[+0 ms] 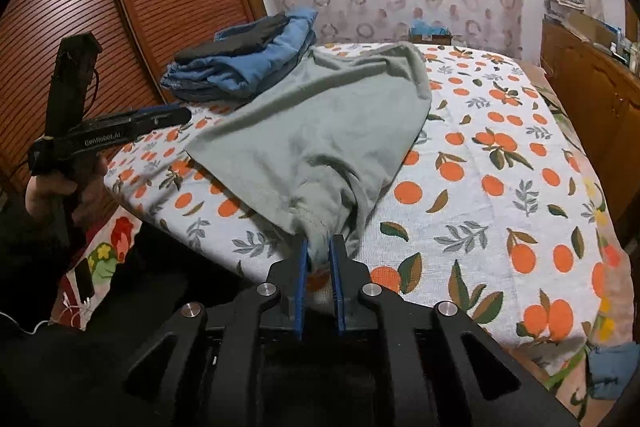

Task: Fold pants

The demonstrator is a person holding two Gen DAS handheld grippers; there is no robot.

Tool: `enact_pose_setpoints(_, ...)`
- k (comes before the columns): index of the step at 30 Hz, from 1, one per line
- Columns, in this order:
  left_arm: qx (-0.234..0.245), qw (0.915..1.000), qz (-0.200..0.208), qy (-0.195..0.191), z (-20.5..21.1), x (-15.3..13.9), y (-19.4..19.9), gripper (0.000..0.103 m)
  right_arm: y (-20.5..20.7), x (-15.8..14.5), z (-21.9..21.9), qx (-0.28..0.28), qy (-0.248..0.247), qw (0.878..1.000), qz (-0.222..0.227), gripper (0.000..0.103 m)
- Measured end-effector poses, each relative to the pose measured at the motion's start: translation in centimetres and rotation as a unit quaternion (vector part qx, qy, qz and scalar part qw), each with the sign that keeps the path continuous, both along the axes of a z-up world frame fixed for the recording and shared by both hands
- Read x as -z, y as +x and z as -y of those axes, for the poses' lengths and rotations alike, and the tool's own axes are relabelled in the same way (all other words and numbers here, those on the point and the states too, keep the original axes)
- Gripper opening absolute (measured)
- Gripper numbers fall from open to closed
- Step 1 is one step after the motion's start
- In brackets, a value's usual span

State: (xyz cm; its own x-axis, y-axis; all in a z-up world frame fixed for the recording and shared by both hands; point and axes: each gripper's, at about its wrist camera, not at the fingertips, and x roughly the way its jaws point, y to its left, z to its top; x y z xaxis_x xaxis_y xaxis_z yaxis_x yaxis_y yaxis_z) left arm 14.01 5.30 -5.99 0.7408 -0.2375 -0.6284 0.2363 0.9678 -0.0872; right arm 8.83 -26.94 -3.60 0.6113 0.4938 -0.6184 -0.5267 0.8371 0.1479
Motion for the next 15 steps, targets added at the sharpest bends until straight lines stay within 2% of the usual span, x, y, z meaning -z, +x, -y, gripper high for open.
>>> enact_pose_setpoints(5,0.011,0.9999,0.004,0.006,1.5,-0.6,1.7,0.050,-0.7,-1.2,0.0,-0.003,-0.004,1.000,0.019,0.022)
enact_pose_setpoints(7,0.016,0.9999,0.001,0.005,1.9,-0.4,2.4,0.050,-0.8,-1.7,-0.1,-0.001,-0.005,1.000,0.026,0.031)
enact_pose_setpoints(11,0.025,0.9995,-0.008,0.014,2.8,0.0,3.8,0.050,0.4,-2.1,-0.4,0.008,-0.004,0.999,0.032,0.033)
enact_pose_setpoints(15,0.037,0.9987,-0.017,0.030,3.4,0.4,6.2,0.050,2.9,-0.9,-1.3,0.024,-0.010,1.000,0.013,0.033)
